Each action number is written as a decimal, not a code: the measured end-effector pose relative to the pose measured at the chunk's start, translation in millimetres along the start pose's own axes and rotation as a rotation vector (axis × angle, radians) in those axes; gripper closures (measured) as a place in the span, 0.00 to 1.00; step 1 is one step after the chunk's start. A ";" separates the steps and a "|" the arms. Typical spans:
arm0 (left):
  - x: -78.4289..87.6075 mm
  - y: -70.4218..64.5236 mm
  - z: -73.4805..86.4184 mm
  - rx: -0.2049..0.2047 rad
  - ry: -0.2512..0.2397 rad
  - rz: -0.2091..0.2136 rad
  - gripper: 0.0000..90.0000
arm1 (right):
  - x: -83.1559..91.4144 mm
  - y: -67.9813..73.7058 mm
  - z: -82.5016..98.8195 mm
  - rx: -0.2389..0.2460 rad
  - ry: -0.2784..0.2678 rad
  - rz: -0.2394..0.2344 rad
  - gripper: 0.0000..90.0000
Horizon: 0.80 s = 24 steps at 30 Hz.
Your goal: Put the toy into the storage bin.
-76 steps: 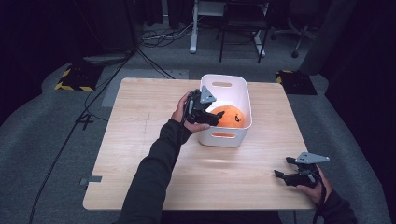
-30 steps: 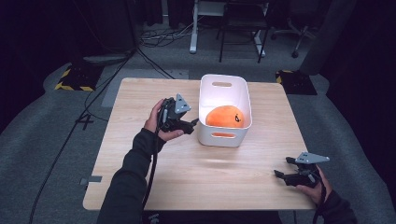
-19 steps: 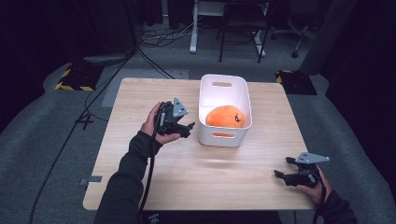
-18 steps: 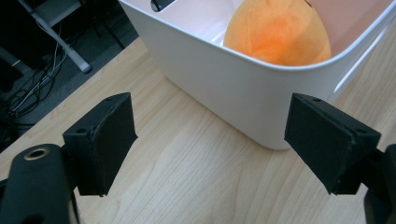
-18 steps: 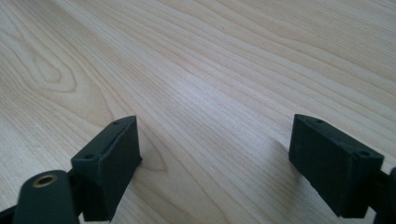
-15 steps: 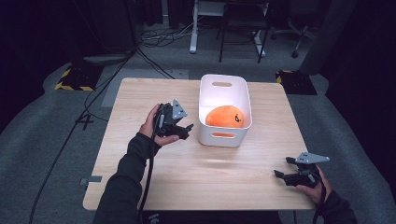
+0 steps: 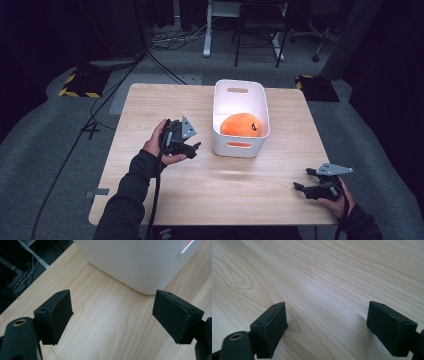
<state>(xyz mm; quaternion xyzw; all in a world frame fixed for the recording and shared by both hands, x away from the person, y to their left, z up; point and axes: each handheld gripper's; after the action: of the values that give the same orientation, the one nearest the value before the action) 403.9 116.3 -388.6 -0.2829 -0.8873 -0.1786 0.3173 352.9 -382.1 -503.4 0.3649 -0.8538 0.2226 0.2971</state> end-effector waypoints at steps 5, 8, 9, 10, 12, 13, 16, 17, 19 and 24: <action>-0.5 -0.3 8.5 -0.015 0.024 -0.010 0.18 | 0.0 -0.1 0.0 0.001 0.000 0.000 0.19; -0.4 -0.8 13.8 -0.005 0.035 -0.011 0.18 | 0.0 0.0 0.0 0.000 0.000 0.000 0.19; 0.4 0.2 15.0 -0.014 0.033 -0.024 0.18 | 0.0 -0.1 0.0 0.001 0.000 0.000 0.19; 0.3 -0.1 16.9 -0.005 0.035 -0.020 0.18 | 0.0 0.0 0.0 0.000 0.000 0.000 0.19; 0.1 -0.3 21.3 -0.002 0.046 -0.015 0.18 | 0.0 0.0 0.0 0.000 0.000 0.000 0.19; 0.6 0.7 22.1 -0.016 0.045 -0.029 0.18 | 0.0 0.0 0.0 0.000 0.000 0.000 0.19; 0.9 0.5 27.6 -0.006 0.049 -0.031 0.18 | 0.0 -0.1 0.0 0.001 -0.001 0.000 0.19; 0.9 1.1 29.3 -0.003 0.049 -0.026 0.18 | 0.0 0.0 0.0 0.000 0.000 0.000 0.19; 1.1 1.7 32.5 0.001 0.051 -0.028 0.19 | 0.0 0.0 0.0 0.000 0.000 0.000 0.19; 2.3 4.6 41.7 -0.008 0.072 -0.039 0.19 | 0.0 0.0 0.0 0.000 0.000 0.000 0.19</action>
<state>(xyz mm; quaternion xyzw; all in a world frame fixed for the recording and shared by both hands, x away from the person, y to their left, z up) 386.0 141.5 -417.1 -0.2604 -0.8798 -0.1986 0.3445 352.9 -382.2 -503.4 0.3650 -0.8538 0.2228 0.2971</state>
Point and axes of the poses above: each handheld gripper's, and its own axes: x roughly backward along the jaws, z roughly out of its underside, y roughly to its left, and after that the axes turned 12 degrees about x, right-handed
